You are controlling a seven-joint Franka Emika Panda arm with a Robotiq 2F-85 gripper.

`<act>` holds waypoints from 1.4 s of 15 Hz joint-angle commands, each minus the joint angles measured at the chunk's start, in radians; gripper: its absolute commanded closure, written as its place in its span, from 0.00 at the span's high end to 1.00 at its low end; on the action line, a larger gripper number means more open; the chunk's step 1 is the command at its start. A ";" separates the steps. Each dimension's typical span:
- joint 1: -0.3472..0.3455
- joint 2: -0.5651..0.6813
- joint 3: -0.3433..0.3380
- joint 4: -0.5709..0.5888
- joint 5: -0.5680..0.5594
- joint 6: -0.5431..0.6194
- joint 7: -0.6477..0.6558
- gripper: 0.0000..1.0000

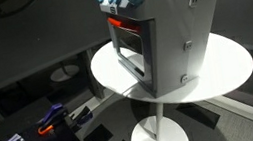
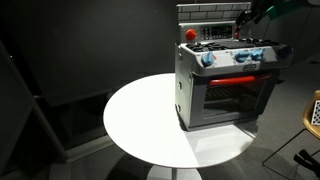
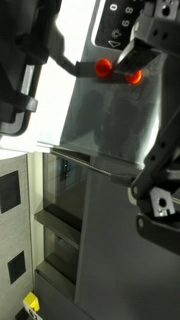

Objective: Press the top right orange button on the stove

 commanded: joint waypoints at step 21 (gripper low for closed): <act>0.136 -0.155 -0.062 0.004 0.525 -0.371 -0.326 1.00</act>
